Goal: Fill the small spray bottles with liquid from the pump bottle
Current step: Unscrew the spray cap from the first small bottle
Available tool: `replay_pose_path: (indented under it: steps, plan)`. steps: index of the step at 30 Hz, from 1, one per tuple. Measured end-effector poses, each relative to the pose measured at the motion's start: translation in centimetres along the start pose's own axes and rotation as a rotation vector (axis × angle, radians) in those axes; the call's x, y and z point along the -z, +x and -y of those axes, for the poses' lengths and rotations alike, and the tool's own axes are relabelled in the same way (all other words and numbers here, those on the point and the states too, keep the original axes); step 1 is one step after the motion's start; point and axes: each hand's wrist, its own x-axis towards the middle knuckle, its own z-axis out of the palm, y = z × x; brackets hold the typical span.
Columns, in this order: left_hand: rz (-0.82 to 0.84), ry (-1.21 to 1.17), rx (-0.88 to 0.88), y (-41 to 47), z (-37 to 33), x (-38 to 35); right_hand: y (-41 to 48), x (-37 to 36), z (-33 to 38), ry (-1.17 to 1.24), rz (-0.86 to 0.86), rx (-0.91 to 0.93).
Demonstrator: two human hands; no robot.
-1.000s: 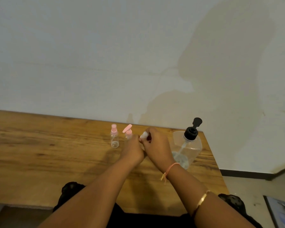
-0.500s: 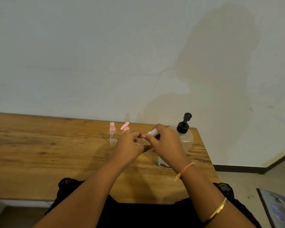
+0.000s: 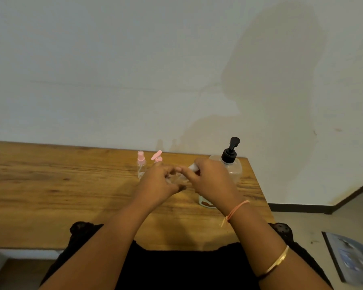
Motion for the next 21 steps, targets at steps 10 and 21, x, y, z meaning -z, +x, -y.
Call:
replay_pose_path:
  steps: [10, 21]
  plan:
    - [-0.045, 0.077, -0.071, 0.6, 0.4, -1.0, 0.3, -0.6, -0.5, -0.01, 0.031, -0.04]
    - [-0.076, 0.117, -0.084, 1.0, 0.8, -1.4, 0.7, -0.3, -1.2, 0.059, 0.044, -0.036]
